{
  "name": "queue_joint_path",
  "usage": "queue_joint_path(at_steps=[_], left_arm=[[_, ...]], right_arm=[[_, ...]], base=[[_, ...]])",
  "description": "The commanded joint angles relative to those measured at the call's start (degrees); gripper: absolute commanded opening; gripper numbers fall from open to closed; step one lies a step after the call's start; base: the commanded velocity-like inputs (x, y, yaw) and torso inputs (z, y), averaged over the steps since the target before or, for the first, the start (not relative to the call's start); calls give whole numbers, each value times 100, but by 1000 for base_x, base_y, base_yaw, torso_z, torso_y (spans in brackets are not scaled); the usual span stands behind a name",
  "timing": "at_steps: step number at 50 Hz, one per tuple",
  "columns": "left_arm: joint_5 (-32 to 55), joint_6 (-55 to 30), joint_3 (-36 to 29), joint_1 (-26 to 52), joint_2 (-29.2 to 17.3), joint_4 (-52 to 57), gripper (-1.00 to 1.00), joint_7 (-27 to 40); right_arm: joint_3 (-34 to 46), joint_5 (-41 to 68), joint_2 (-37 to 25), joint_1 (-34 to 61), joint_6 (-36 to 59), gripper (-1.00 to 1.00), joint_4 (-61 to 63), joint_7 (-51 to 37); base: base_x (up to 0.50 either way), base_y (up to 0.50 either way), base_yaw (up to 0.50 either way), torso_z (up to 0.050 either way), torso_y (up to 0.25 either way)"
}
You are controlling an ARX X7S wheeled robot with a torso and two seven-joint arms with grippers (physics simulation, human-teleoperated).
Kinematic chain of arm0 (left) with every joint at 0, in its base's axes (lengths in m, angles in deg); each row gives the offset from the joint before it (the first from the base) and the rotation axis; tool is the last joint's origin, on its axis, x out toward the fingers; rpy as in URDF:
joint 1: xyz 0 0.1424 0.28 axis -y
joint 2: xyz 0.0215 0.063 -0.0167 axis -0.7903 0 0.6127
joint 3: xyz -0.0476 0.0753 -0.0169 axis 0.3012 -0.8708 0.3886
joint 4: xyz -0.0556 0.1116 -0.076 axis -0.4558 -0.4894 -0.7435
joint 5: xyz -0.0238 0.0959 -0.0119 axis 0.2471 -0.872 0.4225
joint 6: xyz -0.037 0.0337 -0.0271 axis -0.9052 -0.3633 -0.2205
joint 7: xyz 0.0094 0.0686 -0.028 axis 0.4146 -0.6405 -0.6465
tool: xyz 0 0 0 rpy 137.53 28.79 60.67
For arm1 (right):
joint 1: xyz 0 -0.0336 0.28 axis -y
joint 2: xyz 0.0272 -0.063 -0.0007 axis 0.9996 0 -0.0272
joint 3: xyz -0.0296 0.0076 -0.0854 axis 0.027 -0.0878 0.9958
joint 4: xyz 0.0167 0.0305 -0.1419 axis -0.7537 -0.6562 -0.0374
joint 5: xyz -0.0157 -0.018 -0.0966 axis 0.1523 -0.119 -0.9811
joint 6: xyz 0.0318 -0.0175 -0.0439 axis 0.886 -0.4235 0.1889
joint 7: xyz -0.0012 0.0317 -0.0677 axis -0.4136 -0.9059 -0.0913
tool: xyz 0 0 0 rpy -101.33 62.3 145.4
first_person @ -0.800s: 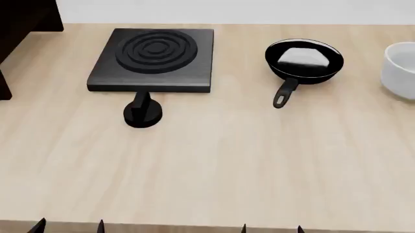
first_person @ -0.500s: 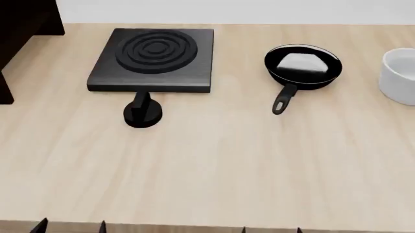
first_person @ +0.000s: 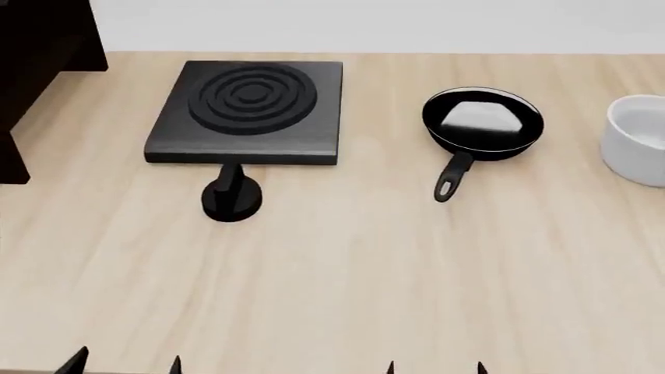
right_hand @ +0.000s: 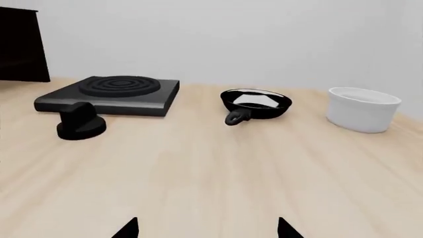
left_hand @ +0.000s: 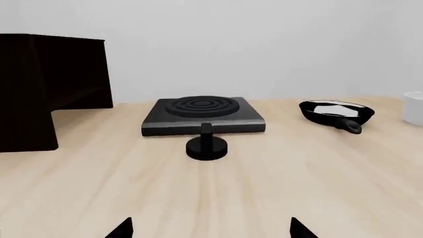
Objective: Put the frying pan on the cabinet shelf.
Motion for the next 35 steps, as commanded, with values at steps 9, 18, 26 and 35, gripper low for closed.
queue_joint_path(at_steps=[9,18,26,35], left_arm=[[150,-43,-152,-1,-123,61,100,159],[201,-51,-239,-6,-185,83,100,200],[342,-155,-126,52,-144,98,100,430],[310,-489,-202,70,-191,210,100,599]], right_arm=[[151,108,-150,65,-149,100,-197,-153],[213,169,-205,11,40,100,61,-230],[237,258,-236,10,2,100,49,-266],[253,304,-270,-20,79,100,232,-376]], base=[[0,0,0,50,0],[0,0,0,50,0],[0,0,0,24,0],[0,0,0,0,0]])
